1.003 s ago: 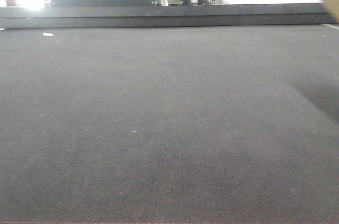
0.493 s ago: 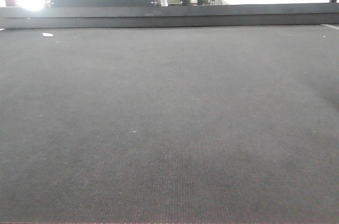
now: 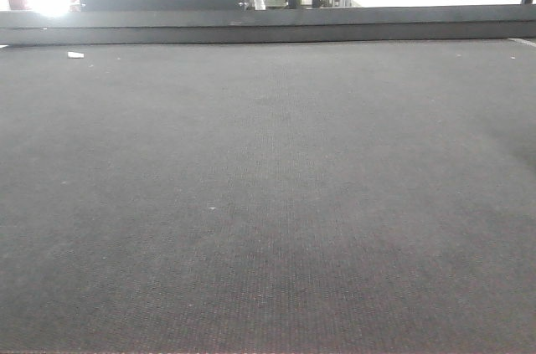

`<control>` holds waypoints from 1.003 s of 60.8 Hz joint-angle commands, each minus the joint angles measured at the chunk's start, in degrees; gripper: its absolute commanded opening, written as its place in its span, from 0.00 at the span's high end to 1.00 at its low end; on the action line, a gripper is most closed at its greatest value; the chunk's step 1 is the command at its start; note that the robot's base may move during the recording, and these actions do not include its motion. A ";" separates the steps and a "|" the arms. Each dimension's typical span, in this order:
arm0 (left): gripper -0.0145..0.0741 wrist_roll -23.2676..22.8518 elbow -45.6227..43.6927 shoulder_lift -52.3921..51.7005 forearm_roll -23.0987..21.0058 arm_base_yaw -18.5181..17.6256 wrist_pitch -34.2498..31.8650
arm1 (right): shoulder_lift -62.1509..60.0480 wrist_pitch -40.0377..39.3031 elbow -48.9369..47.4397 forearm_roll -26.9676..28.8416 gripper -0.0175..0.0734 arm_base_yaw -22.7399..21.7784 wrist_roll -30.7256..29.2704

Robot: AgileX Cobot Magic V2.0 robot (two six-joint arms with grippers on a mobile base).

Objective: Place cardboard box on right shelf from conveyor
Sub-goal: 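Lift the cardboard box off the platform with the right gripper, then drive the base past the red table toward the blue-bin shelf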

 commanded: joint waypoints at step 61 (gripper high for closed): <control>0.97 0.02 0.48 -0.83 -0.34 -0.17 -4.95 | 0.92 -5.60 -1.40 -0.52 0.57 -0.39 -0.56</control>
